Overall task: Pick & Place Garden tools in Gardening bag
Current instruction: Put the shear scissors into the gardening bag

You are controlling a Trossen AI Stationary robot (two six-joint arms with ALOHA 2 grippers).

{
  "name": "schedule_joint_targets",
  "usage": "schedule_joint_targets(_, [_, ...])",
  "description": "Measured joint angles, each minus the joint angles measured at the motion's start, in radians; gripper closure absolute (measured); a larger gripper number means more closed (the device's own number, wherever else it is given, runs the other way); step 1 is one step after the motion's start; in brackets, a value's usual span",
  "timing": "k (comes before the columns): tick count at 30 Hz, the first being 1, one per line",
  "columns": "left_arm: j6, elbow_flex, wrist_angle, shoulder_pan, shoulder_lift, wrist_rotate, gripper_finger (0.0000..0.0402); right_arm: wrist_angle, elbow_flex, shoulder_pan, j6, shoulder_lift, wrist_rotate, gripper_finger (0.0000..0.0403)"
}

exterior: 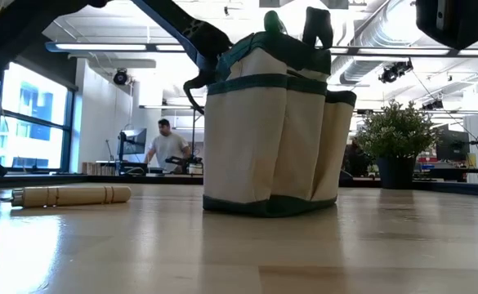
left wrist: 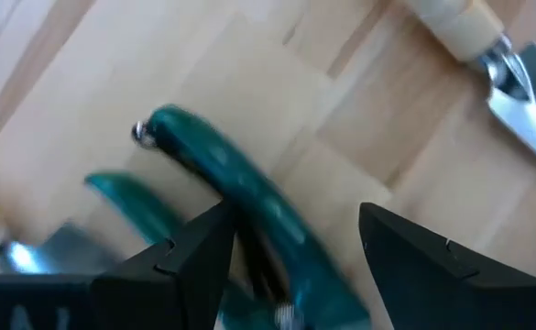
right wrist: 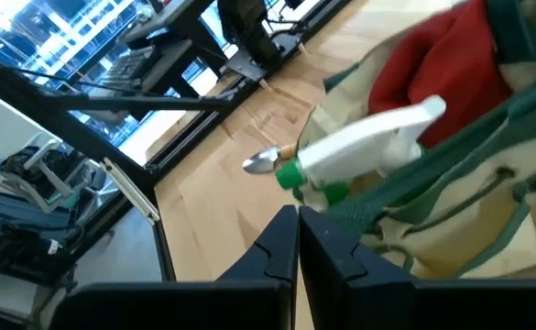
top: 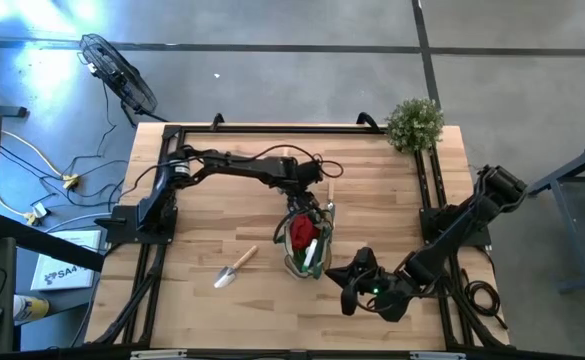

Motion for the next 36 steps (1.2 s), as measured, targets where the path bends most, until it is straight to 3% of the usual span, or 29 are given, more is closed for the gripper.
schedule_joint_targets(14, [0.000, -0.001, 0.012, -0.001, 0.028, -0.034, 0.0179, 0.010, 0.000, -0.002, 0.014, 0.009, -0.017, 0.0400])
schedule_joint_targets(21, [0.019, -0.001, 0.029, 0.001, 0.051, -0.047, 0.0261, 0.025, 0.000, -0.002, 0.013, 0.009, -0.019, 0.0400])
schedule_joint_targets(26, [0.225, 0.000, 0.026, 0.001, 0.072, 0.009, 0.0356, 0.027, 0.000, -0.002, 0.012, 0.009, -0.021, 0.0400])
schedule_joint_targets(29, [0.338, 0.000, 0.031, 0.000, 0.082, 0.002, 0.0357, 0.027, 0.000, -0.002, 0.012, 0.009, -0.022, 0.0400])
schedule_joint_targets(36, [0.368, -0.001, 0.032, 0.000, 0.073, -0.031, 0.0357, 0.027, 0.000, -0.002, 0.011, 0.009, -0.021, 0.0400])
